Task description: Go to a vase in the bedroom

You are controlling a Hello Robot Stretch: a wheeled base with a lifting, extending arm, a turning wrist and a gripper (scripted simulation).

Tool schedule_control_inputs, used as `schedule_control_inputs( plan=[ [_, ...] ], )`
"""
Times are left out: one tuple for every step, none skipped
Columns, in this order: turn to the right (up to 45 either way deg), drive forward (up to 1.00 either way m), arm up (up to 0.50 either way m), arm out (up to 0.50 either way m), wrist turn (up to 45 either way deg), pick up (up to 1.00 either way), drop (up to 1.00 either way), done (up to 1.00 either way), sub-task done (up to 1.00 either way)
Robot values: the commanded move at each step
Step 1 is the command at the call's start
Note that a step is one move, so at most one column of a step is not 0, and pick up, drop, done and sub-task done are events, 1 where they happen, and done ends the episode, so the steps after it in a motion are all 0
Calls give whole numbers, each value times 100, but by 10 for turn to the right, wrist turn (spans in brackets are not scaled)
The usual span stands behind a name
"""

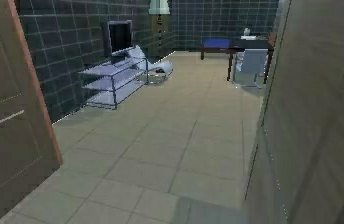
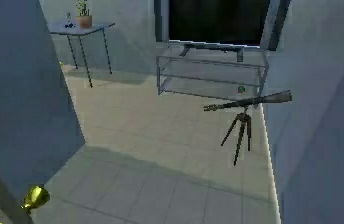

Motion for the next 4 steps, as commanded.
schedule_control_inputs(
  plan=[
    [0, 100, 0, 0, 0, 0, 0, 0, 0],
    [30, 0, 0, 0, 0, 0, 0, 0, 0],
    [0, 60, 0, 0, 0, 0, 0, 0, 0],
    [450, 0, 0, 0, 0, 0, 0, 0, 0]
  ],
)
